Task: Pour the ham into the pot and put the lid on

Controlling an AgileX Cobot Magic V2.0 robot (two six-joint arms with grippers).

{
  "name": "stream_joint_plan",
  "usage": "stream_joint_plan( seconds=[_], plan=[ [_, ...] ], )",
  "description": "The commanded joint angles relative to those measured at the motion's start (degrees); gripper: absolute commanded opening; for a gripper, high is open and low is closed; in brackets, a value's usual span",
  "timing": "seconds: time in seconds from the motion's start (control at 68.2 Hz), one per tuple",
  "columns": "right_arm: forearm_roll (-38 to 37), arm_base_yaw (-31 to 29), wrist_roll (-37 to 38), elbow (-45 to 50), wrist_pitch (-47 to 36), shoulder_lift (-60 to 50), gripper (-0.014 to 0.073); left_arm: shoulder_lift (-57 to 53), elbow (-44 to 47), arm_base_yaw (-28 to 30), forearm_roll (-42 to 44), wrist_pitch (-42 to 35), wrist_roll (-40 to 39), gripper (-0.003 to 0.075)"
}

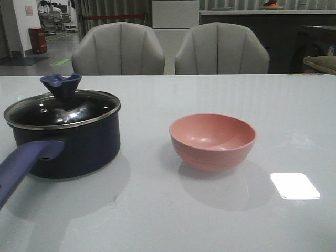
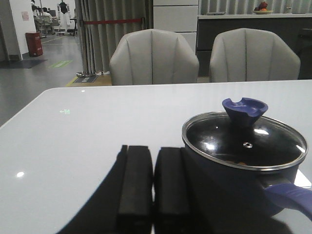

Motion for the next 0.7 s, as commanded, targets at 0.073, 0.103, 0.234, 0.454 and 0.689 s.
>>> stream_joint_plan(
  seconds=[0.073,0.103,0.234,0.454,0.689],
  plan=[
    [-0.2,-0.3,-0.7,-1.6,-4.8,0.6,0.0146,-1.1,1.2,0.1,-0.4,-5.0,-0.7,0.0113],
    [-0.2,-0.3,-0.7,-1.6,-4.8,0.6,0.0146,-1.1,1.2,0.1,-0.4,-5.0,-0.7,0.0113],
    [-3.5,-1.0,-0.7,-0.7,-6.5,0.5,0.0146,-1.1,1.2,0.1,-0.4,-5.0,-0.7,0.0113],
    [-6.3,-9.0,2.3,1.6,-6.9,-3.4,0.0146,-1.1,1.2,0.1,-0.4,-5.0,-0.7,0.0113],
    [-9.4,-11.8,8.6,7.3,-9.9,-5.5,0.0146,-1.1,1.2,0.1,-0.4,-5.0,-0.7,0.0113]
  ],
)
